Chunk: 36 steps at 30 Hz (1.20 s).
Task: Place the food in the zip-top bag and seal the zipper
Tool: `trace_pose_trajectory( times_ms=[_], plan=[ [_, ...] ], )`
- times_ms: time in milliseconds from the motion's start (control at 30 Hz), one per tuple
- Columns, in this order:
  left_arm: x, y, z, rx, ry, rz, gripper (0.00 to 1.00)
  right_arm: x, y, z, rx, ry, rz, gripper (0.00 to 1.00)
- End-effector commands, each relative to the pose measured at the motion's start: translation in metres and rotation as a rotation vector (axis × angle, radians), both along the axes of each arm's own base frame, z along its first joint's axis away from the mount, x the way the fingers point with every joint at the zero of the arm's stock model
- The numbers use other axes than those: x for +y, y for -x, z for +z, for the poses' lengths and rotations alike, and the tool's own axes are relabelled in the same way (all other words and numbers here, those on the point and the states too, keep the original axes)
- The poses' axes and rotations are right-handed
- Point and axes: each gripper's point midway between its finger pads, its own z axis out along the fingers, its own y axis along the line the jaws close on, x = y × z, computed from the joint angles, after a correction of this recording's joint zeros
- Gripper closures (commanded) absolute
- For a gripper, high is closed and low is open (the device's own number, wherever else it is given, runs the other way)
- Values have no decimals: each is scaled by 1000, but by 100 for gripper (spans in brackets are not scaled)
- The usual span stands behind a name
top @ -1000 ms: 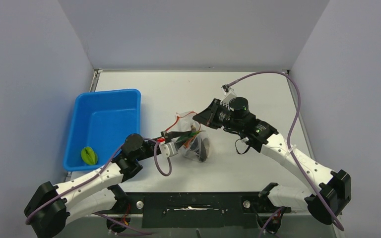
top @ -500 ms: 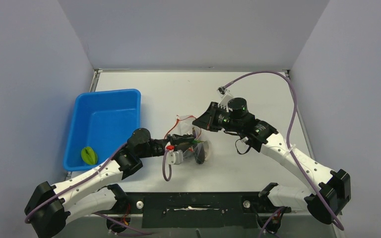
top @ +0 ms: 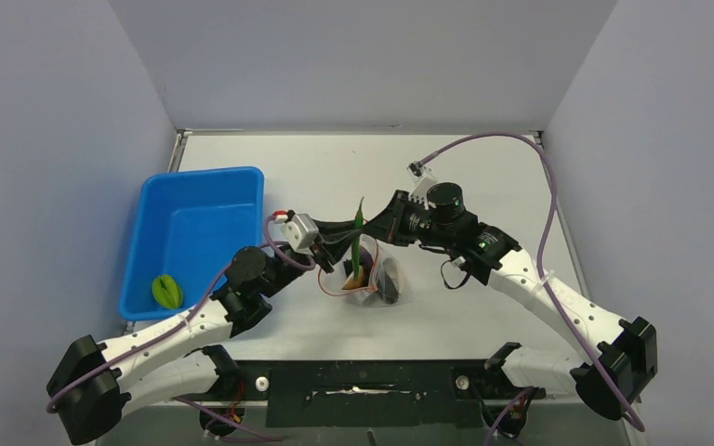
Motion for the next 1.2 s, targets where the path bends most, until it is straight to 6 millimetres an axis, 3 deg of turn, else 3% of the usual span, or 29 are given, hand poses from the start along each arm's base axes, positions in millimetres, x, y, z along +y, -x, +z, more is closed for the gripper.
trace_pose_trajectory(
  times_ms=[0, 167, 267, 333, 433, 567, 733, 800, 967, 1067, 1167],
  plan=[
    [19, -18, 44, 208, 301, 150, 97, -1, -16, 49, -114, -107, -67, 100],
    [28, -10, 45, 259, 475, 180, 97, -3, -26, 61, -133, -157, -128, 100],
    [20, -4, 41, 208, 467, 184, 97, -1, -28, 67, -130, -188, -140, 100],
    [22, 0, 27, 139, 443, 212, 97, 0, -29, 70, -129, -199, -142, 100],
    [27, -5, 18, 129, 479, 247, 97, -1, -28, 73, -130, -203, -147, 100],
    [14, -9, 6, 139, 434, 239, 98, -4, -26, 73, -130, -203, -155, 100],
    [22, -7, -2, 106, 492, 247, 94, -5, -27, 75, -133, -209, -159, 100],
    [20, -3, 2, 93, 504, 223, 87, -4, -27, 73, -130, -206, -158, 100],
    [16, -5, -7, 164, 429, 236, 45, -11, -29, 73, -139, -183, -178, 100],
    [21, -7, -17, 243, 321, 283, 41, -20, -33, 76, -147, -174, -192, 100],
    [38, -6, -15, 305, 255, 343, 40, -28, -36, 78, -153, -171, -204, 100]
  ],
)
